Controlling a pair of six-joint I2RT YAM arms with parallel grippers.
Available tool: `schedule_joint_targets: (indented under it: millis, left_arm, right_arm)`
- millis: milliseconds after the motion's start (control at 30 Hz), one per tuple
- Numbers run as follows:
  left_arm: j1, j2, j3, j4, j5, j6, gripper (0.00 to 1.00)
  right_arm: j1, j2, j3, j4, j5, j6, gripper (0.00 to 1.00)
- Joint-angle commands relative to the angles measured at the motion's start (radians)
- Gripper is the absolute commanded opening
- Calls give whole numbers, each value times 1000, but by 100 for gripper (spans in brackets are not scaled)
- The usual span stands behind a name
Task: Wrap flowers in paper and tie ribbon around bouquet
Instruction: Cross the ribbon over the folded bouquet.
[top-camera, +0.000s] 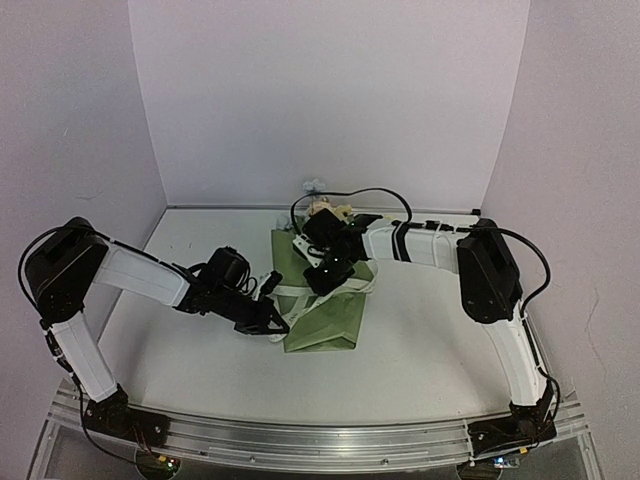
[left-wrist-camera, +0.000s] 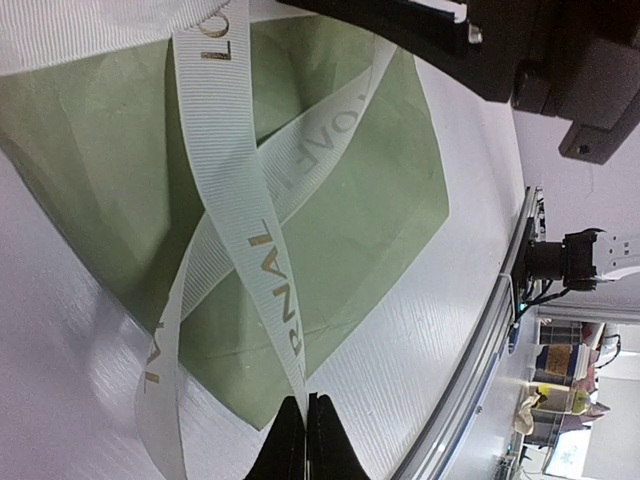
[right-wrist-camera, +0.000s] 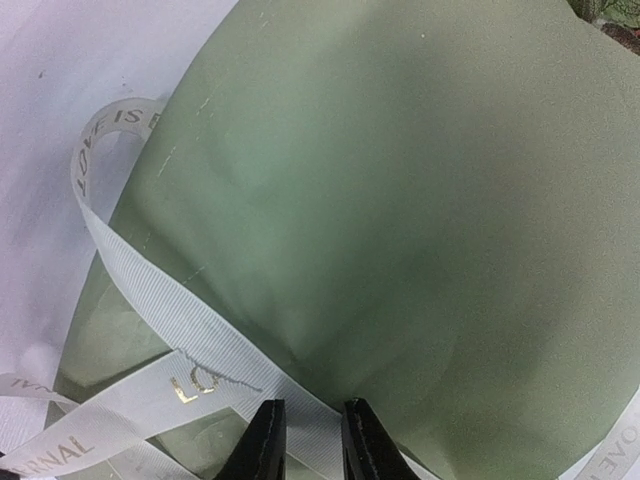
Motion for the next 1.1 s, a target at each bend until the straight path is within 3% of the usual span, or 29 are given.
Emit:
schedule_joint_targets:
  millis: [0, 1067]
  left_arm:
    - [-8, -49, -11, 44, 29, -18, 4]
    - [-10, -164, -49, -17, -42, -47, 1]
  right_arm:
    - [0, -45, 20, -7, 30, 2, 23]
    - [-1, -112, 78, -4, 87, 42, 31]
